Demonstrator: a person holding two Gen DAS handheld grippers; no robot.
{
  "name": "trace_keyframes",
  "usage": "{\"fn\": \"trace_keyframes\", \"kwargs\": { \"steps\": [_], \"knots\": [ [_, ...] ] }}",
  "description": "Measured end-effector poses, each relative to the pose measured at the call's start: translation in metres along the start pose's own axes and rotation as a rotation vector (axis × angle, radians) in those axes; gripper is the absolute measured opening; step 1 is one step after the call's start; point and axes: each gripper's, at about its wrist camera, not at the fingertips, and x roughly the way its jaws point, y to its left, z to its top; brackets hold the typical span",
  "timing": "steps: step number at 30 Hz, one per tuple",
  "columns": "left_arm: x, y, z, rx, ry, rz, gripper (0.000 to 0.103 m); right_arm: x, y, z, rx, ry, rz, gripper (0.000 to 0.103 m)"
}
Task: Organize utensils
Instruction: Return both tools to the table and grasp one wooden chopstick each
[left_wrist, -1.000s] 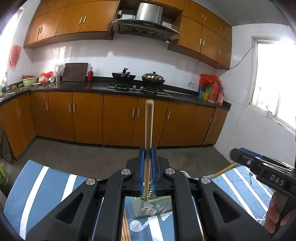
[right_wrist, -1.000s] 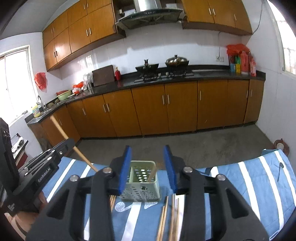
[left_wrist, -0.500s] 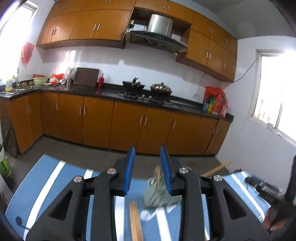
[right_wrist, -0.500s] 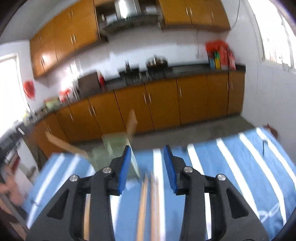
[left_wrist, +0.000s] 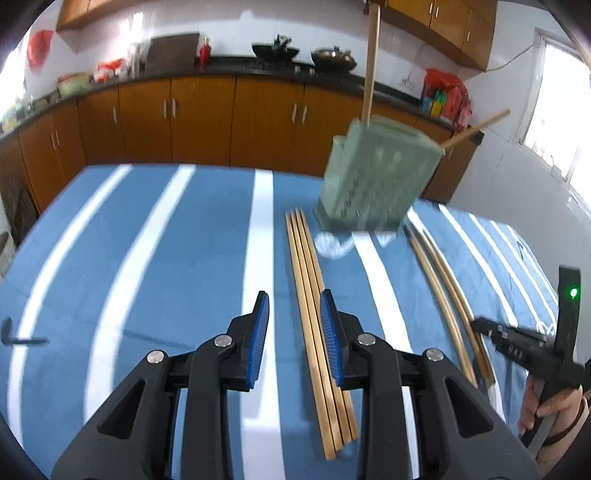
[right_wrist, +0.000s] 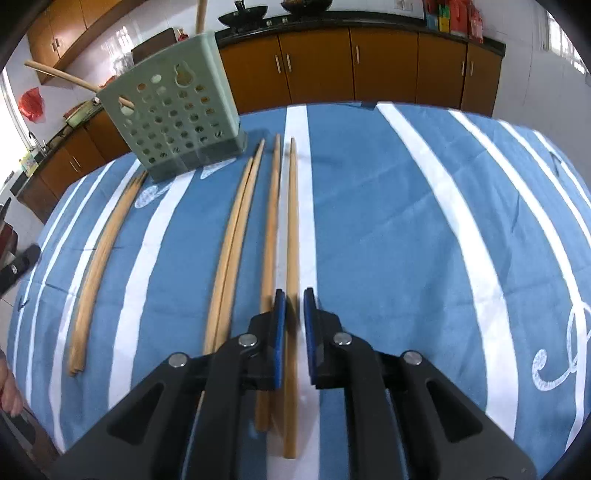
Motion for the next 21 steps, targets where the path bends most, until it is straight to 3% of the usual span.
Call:
{"fn": "trace_keyframes", "kwargs": {
  "steps": [5,11,21],
  "knots": [
    [0.014,-0.001,-0.015,-0.001,0.069,-0.03,0.028,-0.006,-0.025,0.008,0.094,-0.02,-0.046,0.008],
    [0.029,-0.003,-0.029,0.023,0.132,-0.027,0.02,-0.006,-0.024,0.006,0.056,-0.029,-0.066,0.008],
    [0.032,-0.012,-0.033,0.076,0.13,0.024,0.019,-0.005,-0.02,0.005,0.025,-0.033,-0.084,0.009]
  ]
}}
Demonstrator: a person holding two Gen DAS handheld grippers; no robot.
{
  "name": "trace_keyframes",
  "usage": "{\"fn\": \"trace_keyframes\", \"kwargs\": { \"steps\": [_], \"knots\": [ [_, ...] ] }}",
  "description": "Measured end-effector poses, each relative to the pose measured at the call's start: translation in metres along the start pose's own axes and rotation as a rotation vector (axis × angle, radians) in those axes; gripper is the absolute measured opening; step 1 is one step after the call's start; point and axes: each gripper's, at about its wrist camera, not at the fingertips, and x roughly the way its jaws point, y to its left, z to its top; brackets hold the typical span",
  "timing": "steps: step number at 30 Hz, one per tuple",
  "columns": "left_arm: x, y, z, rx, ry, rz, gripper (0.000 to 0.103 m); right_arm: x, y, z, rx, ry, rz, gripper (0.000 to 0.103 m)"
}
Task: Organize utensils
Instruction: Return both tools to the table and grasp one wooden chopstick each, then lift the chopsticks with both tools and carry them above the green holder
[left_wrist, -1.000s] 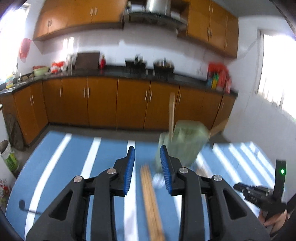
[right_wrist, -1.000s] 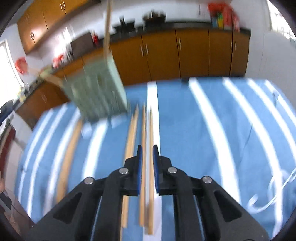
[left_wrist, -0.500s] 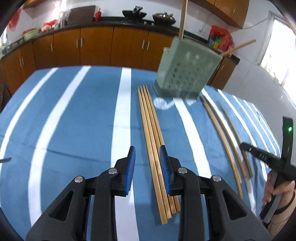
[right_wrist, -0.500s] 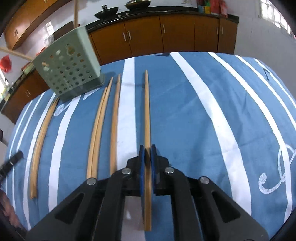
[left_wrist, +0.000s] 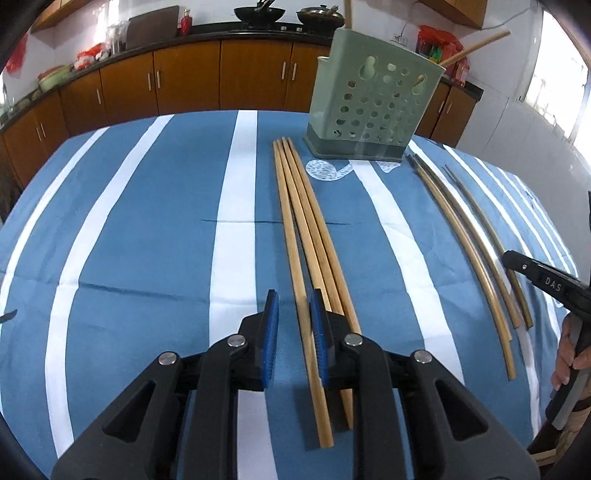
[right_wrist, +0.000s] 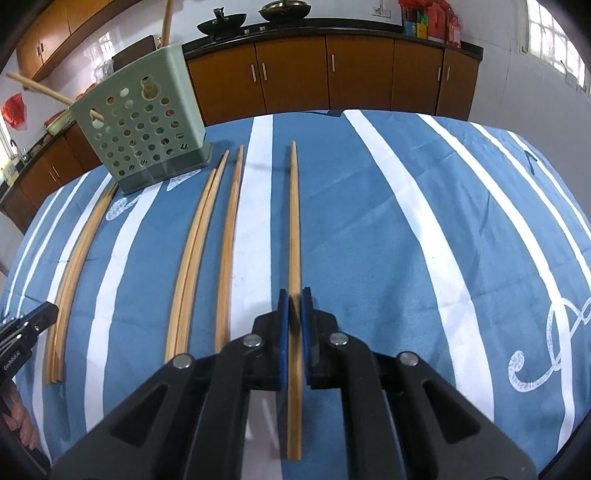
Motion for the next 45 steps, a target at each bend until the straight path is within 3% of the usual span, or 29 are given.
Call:
{"fn": "trace_keyframes", "kwargs": {
  "steps": [2,5,12,15,41,45],
  "knots": [
    [0.001,-0.002,0.0,0.003,-0.003,0.008,0.018,-0.001,0.003,-0.001,-0.016,-0.001,0.007,0.012],
    [0.004,0.0,0.003,0.0,-0.008,0.043,0.008,-0.002,0.009,-0.004,-0.048,-0.011,0.008,0.013],
    [0.008,0.043,0.017,-0.095,-0.014,0.108,0.008,0.004,-0.005,0.004,-0.053,-0.046,-0.047,0.008],
    [0.007,0.056,0.018,-0.125,-0.025,0.092,0.008,0.005,-0.012,0.006,-0.032,-0.051,-0.04,0.008],
    [0.006,0.056,0.016,-0.126,-0.03,0.084,0.008,0.006,-0.012,0.006,-0.022,-0.05,-0.033,0.009],
    [0.006,0.05,0.016,-0.075,-0.009,0.118,0.008,0.003,-0.016,0.002,-0.014,-0.044,-0.023,0.01]
  ]
}}
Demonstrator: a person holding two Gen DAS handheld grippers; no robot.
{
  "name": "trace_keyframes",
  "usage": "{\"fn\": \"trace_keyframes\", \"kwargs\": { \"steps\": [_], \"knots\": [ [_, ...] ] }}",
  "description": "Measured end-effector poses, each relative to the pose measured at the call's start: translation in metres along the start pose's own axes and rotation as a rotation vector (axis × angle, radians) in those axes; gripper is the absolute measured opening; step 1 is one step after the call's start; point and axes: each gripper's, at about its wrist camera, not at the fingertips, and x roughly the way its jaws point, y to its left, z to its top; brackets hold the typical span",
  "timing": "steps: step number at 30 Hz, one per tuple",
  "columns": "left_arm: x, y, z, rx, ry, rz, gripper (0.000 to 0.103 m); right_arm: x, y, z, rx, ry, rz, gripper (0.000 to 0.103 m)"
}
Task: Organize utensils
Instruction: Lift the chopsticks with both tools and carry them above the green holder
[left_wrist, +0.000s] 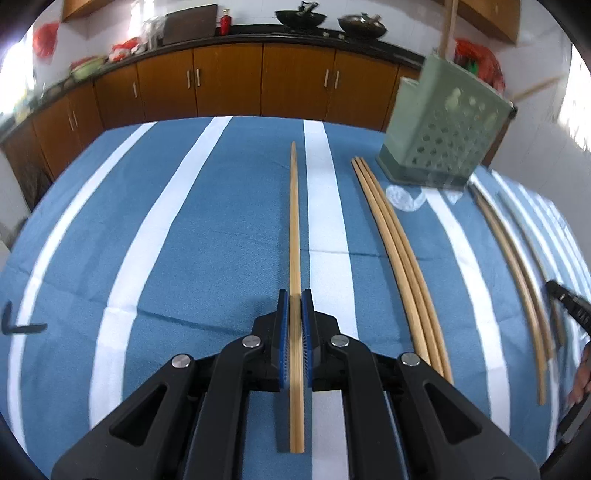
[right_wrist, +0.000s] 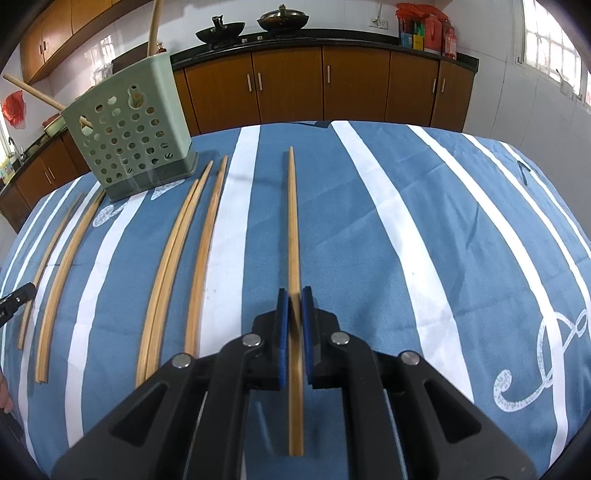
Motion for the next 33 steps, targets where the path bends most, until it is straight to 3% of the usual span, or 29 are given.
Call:
{"fn": "trace_keyframes", "kwargs": {
  "steps": [11,13,25,29,33],
  "knots": [
    [-0.001,-0.004,-0.003,0.037,-0.006,0.017,0.007,-0.005,-0.006,-0.003,0.043,-0.005,0.032,0.007],
    [-0.006,0.0,0.0,0.025,-0.015,0.013,0.007,-0.014,-0.008,-0.001,0.057,-0.037,0.039,0.007],
    [-0.085,0.009,0.045,-0.036,-0.271,-0.022,0.007,-0.089,-0.015,0.037,0.067,-0.273,0.057,0.007],
    [-0.096,0.007,0.053,-0.023,-0.308,-0.021,0.007,-0.085,-0.012,0.042,0.039,-0.245,0.049,0.007],
    [-0.092,0.005,0.051,-0.012,-0.296,-0.016,0.007,-0.054,-0.007,0.034,0.019,-0.136,0.036,0.008]
  ]
}}
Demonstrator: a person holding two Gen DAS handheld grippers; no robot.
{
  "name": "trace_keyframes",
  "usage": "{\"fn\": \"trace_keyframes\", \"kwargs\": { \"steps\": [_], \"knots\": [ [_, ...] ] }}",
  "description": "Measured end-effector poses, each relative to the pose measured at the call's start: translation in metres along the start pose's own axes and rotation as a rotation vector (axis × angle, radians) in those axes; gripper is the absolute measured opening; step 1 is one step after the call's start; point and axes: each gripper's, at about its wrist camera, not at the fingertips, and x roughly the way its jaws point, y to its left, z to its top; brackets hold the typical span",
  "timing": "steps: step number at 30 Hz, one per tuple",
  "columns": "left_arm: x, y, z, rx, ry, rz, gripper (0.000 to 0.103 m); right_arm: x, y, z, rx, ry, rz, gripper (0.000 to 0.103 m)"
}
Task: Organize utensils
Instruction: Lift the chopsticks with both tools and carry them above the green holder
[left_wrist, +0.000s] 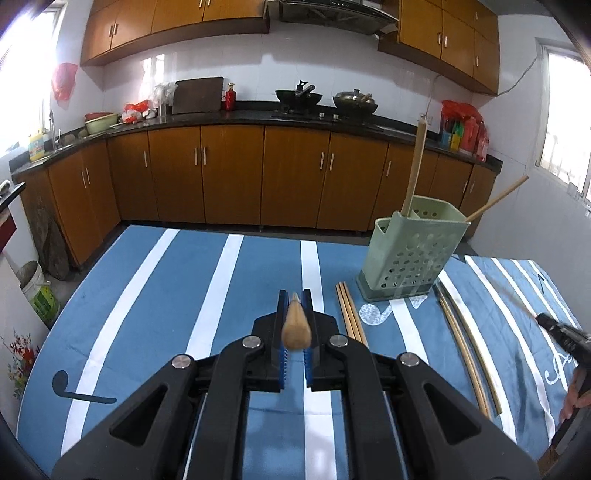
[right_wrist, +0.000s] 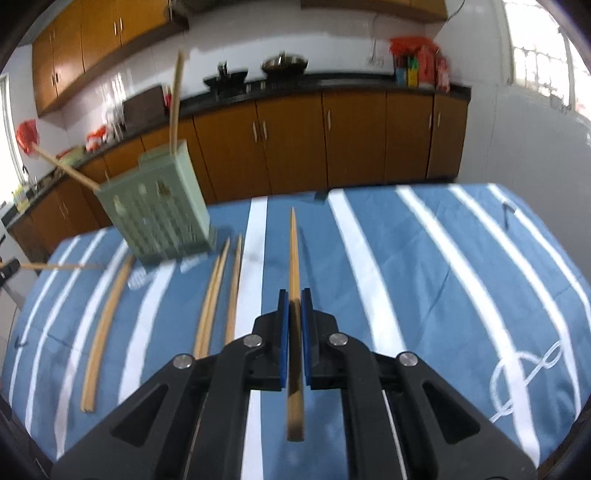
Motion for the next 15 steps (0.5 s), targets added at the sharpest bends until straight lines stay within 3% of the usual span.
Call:
{"fn": "trace_keyframes", "kwargs": {
  "steps": [5,15],
  "knots": [
    [-0.002,-0.002,0.002,0.004,-0.004,-0.005,0.007,0.007,0.002,-0.007,0.007,0.022,0.01,0.008],
    [-0.015,-0.005,0.016,0.008,-0.054,-0.016,0.007,-0.04,0.005,0.026,0.012,-0.155,0.042,0.007]
  ]
}}
